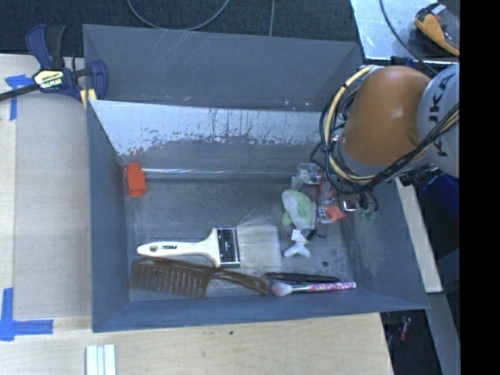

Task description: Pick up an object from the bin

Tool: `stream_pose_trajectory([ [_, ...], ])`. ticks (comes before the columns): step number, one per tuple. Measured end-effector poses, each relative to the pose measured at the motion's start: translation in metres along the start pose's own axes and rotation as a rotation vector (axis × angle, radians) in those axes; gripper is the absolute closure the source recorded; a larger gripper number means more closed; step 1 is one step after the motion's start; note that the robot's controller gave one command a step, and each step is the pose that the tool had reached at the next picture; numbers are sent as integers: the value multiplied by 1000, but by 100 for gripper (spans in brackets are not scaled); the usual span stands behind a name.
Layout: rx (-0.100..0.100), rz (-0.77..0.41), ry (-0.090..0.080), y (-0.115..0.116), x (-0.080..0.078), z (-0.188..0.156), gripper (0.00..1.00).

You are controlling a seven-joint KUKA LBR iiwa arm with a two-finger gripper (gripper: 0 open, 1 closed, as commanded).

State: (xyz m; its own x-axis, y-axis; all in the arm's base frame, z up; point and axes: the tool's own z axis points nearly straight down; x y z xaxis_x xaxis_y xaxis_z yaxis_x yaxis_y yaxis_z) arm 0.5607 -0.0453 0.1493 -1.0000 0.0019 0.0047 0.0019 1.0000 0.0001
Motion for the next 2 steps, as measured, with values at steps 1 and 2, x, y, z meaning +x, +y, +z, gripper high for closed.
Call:
stream_pose_trajectory([
  [1,1,-2,-8,0,-2,-5,0],
  [2,0,-511,-7,-13,-22,79,0],
])
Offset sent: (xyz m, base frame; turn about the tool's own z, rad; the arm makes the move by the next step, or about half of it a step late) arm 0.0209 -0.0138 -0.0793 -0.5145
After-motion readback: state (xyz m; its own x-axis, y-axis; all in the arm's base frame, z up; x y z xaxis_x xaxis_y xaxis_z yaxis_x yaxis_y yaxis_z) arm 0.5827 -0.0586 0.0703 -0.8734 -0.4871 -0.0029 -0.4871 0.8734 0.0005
